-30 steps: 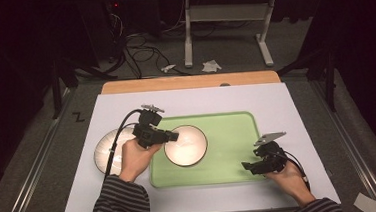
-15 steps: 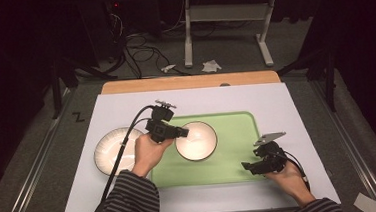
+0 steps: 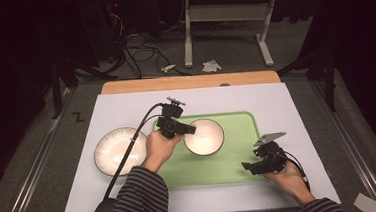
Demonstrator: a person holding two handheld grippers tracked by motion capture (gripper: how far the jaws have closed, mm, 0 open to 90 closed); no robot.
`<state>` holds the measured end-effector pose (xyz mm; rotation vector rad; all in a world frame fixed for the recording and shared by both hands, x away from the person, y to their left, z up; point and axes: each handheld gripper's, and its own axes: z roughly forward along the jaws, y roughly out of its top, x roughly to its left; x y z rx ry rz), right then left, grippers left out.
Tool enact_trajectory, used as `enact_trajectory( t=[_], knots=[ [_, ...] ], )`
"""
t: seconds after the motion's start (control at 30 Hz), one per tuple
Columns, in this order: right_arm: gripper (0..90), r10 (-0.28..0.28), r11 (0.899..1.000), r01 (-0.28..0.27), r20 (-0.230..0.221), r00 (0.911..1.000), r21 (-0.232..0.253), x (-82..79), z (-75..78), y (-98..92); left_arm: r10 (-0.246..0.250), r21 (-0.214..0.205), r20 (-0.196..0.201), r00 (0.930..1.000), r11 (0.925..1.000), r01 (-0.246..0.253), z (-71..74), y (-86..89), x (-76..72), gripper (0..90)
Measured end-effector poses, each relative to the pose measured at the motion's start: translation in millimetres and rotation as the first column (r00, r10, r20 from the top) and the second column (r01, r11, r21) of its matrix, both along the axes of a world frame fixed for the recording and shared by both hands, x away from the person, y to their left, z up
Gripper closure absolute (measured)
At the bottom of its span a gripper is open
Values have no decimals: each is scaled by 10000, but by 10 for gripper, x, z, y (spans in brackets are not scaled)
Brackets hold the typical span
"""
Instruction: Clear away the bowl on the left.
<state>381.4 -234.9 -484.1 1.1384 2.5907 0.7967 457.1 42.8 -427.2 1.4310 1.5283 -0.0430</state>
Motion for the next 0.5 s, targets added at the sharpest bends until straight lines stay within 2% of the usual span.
enact_trajectory(
  t=[0.2,0.33,0.37,0.5],
  knots=[
    [323,22,10000,-22,9,10000,-40,-10,2,7,123,357,-139,9998,9993,-118,-129,-53,66,814],
    [323,28,10000,-28,0,10000,-51,-11,0,7,351,428,-231,9991,9985,-341,-196,-81,115,813],
    [323,46,10000,-46,-6,10000,-11,-6,-3,5,556,442,-342,9979,9976,-541,-241,-88,164,813],
    [323,66,10000,-66,13,10000,-18,-7,-4,5,875,508,-523,9948,9951,-849,-310,-99,237,813]
  ],
)
